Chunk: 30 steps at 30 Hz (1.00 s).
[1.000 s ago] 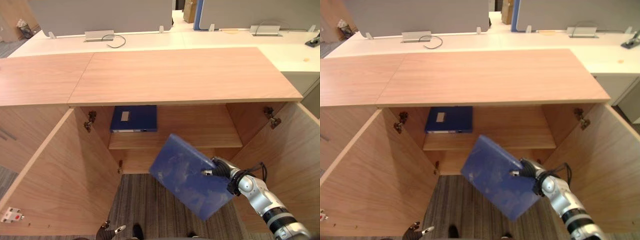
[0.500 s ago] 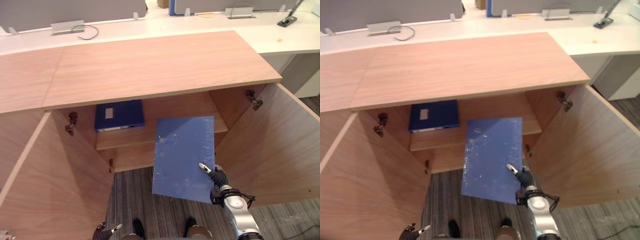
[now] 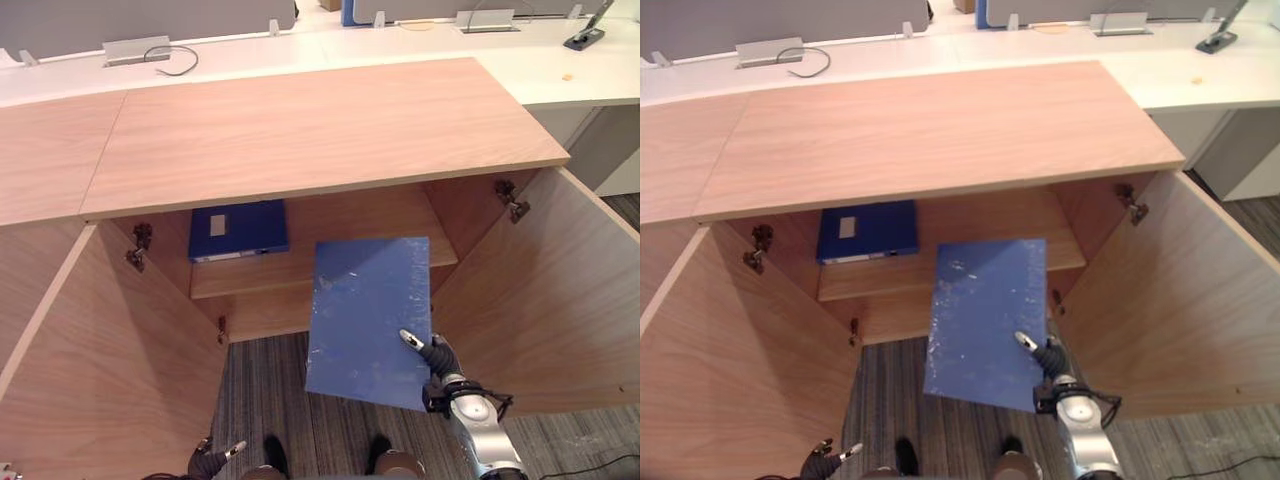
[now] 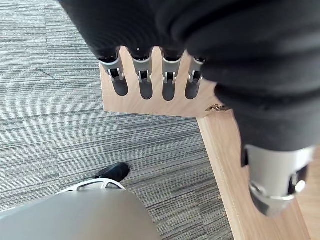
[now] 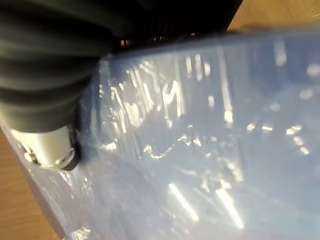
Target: Walk over to the cabinet, pick up the folder, carry it to the office cabinet, place the folder inside the office cabinet, then close the office cabinet door
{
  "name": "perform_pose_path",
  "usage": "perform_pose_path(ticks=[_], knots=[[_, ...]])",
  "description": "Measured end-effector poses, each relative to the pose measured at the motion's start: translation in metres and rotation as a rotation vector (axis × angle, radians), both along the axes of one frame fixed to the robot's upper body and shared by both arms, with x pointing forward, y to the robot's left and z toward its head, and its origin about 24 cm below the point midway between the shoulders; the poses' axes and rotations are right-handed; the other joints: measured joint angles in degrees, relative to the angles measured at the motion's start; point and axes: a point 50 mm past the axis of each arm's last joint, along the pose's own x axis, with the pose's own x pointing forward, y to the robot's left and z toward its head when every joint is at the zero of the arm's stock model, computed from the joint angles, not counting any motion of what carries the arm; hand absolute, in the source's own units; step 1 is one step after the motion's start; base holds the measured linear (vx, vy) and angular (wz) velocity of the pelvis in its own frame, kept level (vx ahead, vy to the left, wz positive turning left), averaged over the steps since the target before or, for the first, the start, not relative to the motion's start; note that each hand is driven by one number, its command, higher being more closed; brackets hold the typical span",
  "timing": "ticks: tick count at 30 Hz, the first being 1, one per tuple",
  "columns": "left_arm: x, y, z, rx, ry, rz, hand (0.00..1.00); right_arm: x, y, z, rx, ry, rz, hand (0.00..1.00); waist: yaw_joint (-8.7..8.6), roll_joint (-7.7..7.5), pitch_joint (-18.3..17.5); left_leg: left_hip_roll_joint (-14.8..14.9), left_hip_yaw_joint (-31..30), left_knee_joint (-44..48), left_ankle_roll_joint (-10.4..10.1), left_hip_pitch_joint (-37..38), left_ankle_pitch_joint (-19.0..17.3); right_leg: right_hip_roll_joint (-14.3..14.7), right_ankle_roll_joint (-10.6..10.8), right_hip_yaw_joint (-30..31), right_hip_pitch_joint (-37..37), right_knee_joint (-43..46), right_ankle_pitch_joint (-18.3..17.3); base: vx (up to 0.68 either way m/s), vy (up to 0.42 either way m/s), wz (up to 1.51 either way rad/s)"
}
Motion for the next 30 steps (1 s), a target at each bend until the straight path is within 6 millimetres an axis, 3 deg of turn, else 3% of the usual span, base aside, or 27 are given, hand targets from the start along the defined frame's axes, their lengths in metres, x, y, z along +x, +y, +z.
perform_pose_path(ticks=[4,8,9,11,12,14,15,16,19,22,30], knots=[[0.005,0.0,0.002,0.005,-0.013,-0.016,0.0,-0.005,-0.001,-0.003,-0.004,0.026,-0.002,1.0,0.73,0.07,-0.05,4.95,1.98,16.09,-1.0,-4.62,-5.66,2.08,-0.54,-0.1,3.06,-0.75,-0.5,0.14,-0.128,-0.05],[0.008,0.002,0.002,0.014,-0.025,0.015,0.0,-0.008,-0.005,-0.004,-0.034,0.04,0.018,1.0,1.58,0.48,0.11,10.88,4.4,33.23,0.02,-7.6,-5.67,3.71,-1.34,-0.05,9.17,-3.73,-1.15,0.15,-0.126,-0.09],[0.008,0.003,0.003,0.019,-0.028,0.03,0.0,-0.009,-0.006,-0.005,-0.036,0.042,0.018,1.0,1.73,0.41,0.16,11.88,3.94,37.23,0.6,-9.11,-4.4,3.96,-1.44,0.09,10.39,-4.73,-1.18,0.09,-0.1,-0.2],[0.006,0.005,0.003,0.013,-0.031,0.061,0.0,-0.01,-0.007,-0.005,-0.039,0.047,0.011,1.0,2.72,0.25,0.46,11.32,2.71,40.54,0.15,-11.28,-7.9,3.13,-2.14,1.48,10.83,-5.12,-1.68,0.07,-0.04,-0.27],[0.005,0.004,0.002,0.008,-0.029,0.065,0.0,-0.009,-0.008,-0.005,-0.043,0.047,0.01,1.0,2.99,0.4,0.74,9.56,1.67,39.32,-0.42,-12.55,-10.66,2.4,-2.09,2.2,10.75,-5.28,-1.65,0.06,0.046,-0.33],[-0.001,0.001,0.0,-0.001,-0.015,0.076,0.0,-0.009,-0.007,-0.006,-0.042,0.056,0.015,1.0,3.86,0.49,1.06,6.28,-0.09,30.46,-0.87,-12.6,-11.33,1.29,-2.01,3.71,9.93,-4.8,-1.62,0.07,0.105,-0.47],[-0.01,-0.002,-0.002,-0.013,0.006,0.091,0.0,-0.008,-0.004,-0.006,-0.044,0.056,0.035,1.0,4.2,1.06,0.79,4.04,-2.15,20.96,-2.28,-11.32,-8.41,1.25,-1.47,4.9,9.22,-4.7,-1.58,0.16,0.25,-0.71],[-0.022,-0.011,-0.006,-0.037,0.036,0.104,0.0,-0.008,-0.006,-0.005,-0.062,0.059,0.05,1.0,4.21,3.82,0.22,3.19,-4.74,12.21,-1.25,-9.38,0.22,2.82,0.19,6.29,9.04,-5.02,-1.74,0.17,0.258,-0.55],[-0.023,-0.001,-0.006,-0.007,0.048,0.092,0.0,-0.01,0.004,-0.011,-0.055,0.082,0.068,1.0,3.88,0.71,0.5,-0.77,-3.9,5.99,-0.38,-5.66,2.18,-0.43,1.45,6.02,9.35,-4.92,-2.18,0.15,0.155,-0.06],[-0.019,-0.001,-0.005,0.003,0.044,0.062,0.0,-0.008,0.012,-0.011,-0.046,0.076,0.095,1.0,3.73,0.62,0.24,-3.96,-3.23,-0.66,1.21,-3.11,4.7,-2.72,2.74,6.02,8.9,-4.96,-2.11,0.14,0.141,0.01],[-0.007,-0.002,-0.003,0.023,0.027,-0.008,0.0,-0.012,0.022,-0.019,-0.056,0.11,0.135,1.0,2.95,0.58,-0.23,-3.67,-3.39,-4.67,0.92,-1.32,6.9,-1.5,2.96,5.96,9.02,-5.37,-2.09,0.03,0.013,-0.01]])
